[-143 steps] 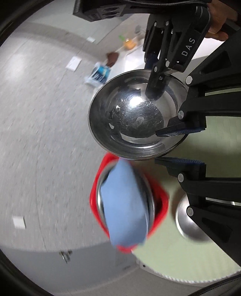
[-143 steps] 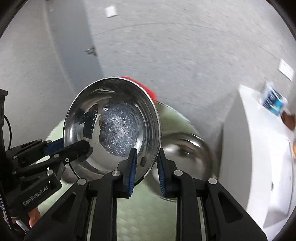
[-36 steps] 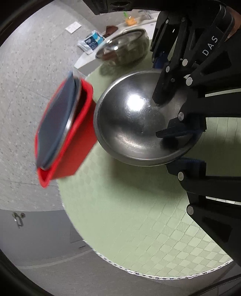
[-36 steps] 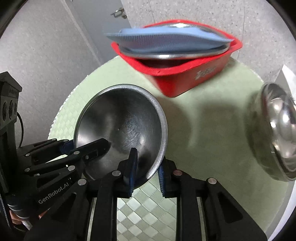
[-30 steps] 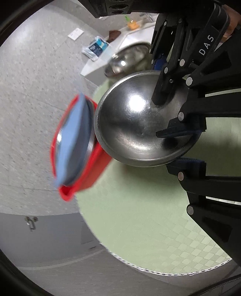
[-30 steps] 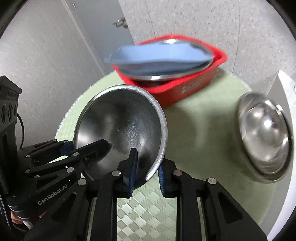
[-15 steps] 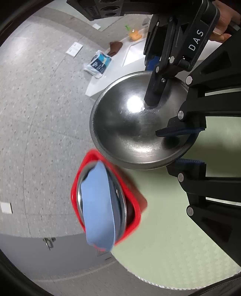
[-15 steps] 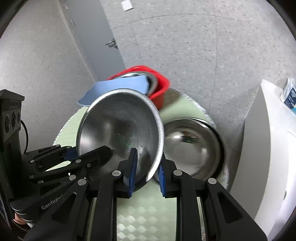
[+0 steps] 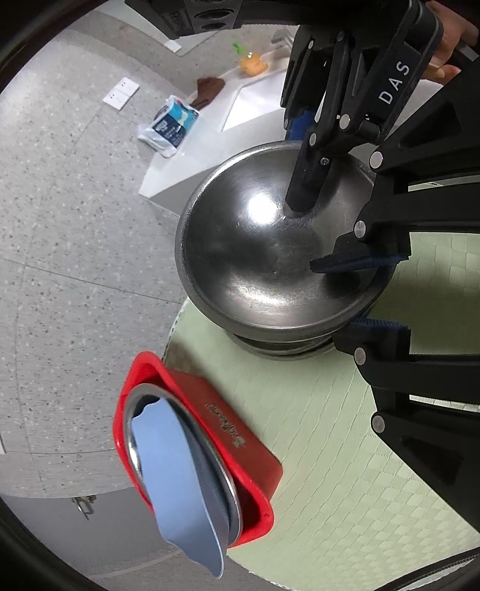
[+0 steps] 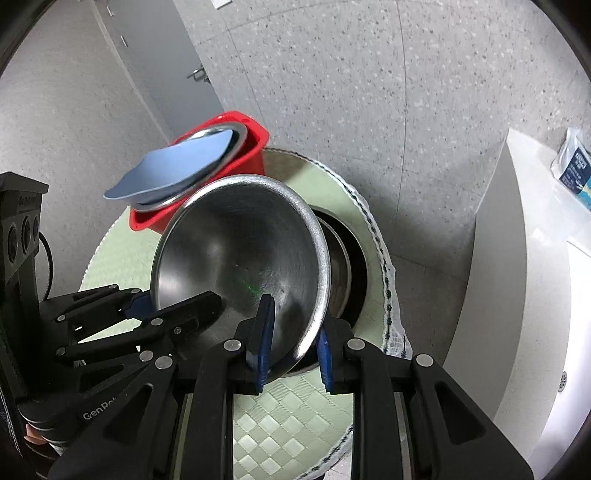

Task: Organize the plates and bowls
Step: 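Carry the steel bowl with both grippers and lower it onto the bowl stack, then grasp the rim of the stacked steel bowls with both grippers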

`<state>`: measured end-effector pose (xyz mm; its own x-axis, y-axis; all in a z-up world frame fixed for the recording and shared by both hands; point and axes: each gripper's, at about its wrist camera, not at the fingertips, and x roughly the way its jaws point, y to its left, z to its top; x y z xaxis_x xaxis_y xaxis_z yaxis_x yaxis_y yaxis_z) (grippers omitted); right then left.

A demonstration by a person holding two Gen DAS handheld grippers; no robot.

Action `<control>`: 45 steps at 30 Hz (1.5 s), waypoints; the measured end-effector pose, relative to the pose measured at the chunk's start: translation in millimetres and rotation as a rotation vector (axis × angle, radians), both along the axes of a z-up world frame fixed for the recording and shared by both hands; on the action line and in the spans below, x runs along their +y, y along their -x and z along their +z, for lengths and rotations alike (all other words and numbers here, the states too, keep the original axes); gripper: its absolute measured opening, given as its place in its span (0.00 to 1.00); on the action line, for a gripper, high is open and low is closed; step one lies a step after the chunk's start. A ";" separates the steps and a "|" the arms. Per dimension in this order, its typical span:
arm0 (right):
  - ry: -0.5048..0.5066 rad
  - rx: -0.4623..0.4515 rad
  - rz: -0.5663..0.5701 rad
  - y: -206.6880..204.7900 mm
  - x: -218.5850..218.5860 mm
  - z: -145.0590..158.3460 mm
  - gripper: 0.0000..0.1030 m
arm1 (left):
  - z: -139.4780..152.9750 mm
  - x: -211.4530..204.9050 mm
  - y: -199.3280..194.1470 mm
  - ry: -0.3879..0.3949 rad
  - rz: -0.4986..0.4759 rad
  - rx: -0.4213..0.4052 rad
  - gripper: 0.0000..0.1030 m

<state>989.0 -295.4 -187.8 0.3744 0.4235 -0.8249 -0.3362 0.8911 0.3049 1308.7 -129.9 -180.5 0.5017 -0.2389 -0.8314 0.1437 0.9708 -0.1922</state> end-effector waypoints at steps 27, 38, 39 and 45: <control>0.035 -0.002 -0.035 -17.9 -15.5 -10.5 0.38 | -20.2 -23.0 -40.0 0.006 0.040 0.018 0.43; -0.004 -0.016 -0.078 -16.7 -32.1 -7.3 0.60 | -1.1 -4.8 -6.0 0.031 0.060 -0.099 0.84; -0.016 -0.020 -0.081 -15.5 -33.7 -6.1 0.60 | -0.8 -1.2 -1.9 0.034 0.070 -0.106 0.86; -0.066 -0.028 -0.119 -11.1 -45.0 -3.6 0.64 | -3.5 16.5 28.4 0.047 0.166 -0.142 0.92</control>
<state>1000.1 -340.5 -191.4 0.4477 0.4281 -0.7850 -0.2388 0.9033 0.3564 1280.3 -113.4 -184.0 0.6483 -0.1806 -0.7397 0.0117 0.9737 -0.2275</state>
